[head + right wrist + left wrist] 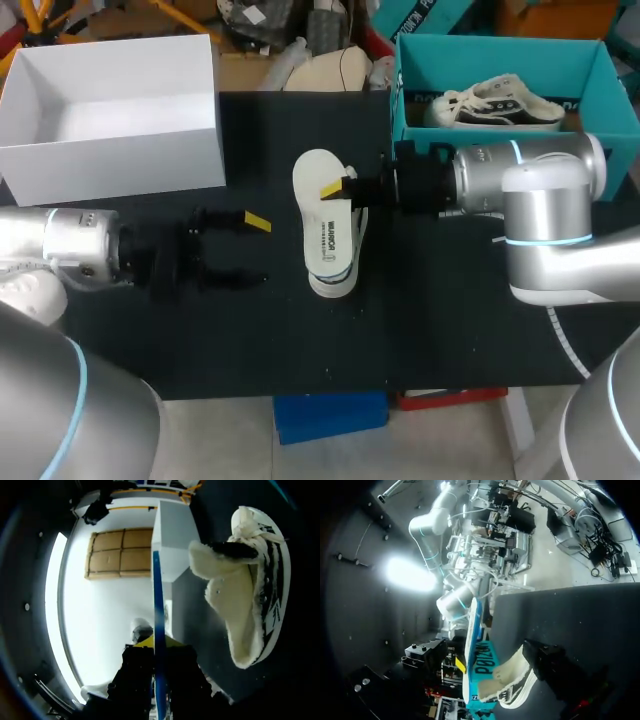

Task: Take the shoe out of the shoebox, open the shoe tongue, remove and reinsert the insole, then place the shoe into the shoebox

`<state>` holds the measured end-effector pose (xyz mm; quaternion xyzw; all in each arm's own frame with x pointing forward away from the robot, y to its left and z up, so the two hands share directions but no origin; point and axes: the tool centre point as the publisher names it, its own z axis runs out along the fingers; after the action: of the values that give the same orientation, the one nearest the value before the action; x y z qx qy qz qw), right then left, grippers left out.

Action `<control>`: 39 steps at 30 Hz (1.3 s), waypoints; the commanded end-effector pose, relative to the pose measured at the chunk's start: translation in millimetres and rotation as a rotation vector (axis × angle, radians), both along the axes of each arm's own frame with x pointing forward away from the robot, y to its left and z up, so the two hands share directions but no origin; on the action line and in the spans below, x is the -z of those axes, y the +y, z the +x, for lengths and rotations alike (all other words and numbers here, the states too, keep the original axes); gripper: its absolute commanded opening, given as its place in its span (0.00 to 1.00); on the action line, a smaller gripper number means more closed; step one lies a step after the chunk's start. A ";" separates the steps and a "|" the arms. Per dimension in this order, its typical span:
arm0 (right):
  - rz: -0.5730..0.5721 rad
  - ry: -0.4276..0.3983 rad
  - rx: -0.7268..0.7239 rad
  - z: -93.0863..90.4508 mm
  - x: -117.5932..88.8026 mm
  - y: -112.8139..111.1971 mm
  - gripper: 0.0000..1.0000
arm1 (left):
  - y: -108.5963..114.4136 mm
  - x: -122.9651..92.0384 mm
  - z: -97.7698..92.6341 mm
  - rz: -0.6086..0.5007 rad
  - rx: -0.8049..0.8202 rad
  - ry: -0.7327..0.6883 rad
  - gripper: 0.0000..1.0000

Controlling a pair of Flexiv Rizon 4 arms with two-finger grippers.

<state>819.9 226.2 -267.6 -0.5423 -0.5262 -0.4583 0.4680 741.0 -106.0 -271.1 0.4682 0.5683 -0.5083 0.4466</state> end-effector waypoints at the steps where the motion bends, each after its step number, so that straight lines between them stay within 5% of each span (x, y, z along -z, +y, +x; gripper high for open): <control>1: -0.002 0.000 0.002 -0.3 0.5 1.4 0.00 | -1.8 5.4 5.2 -0.312 -0.024 -0.016 1.00; 18: -0.002 0.000 0.002 -0.3 0.5 1.4 0.00 | -4.7 -0.9 3.6 -0.238 -0.037 -0.099 1.00; 28: -0.002 0.000 0.002 -0.3 0.5 1.4 0.00 | -31.3 0.8 14.5 -0.224 -0.042 -0.122 1.00; 39: -0.002 0.000 0.002 -0.3 0.5 1.4 0.00 | -60.6 -9.7 33.0 -0.193 -0.053 -0.167 0.87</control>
<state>819.9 226.2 -267.6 -0.5423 -0.5261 -0.4583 0.4680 768.3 -155.0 -262.2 0.4492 0.4871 -0.5096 0.5489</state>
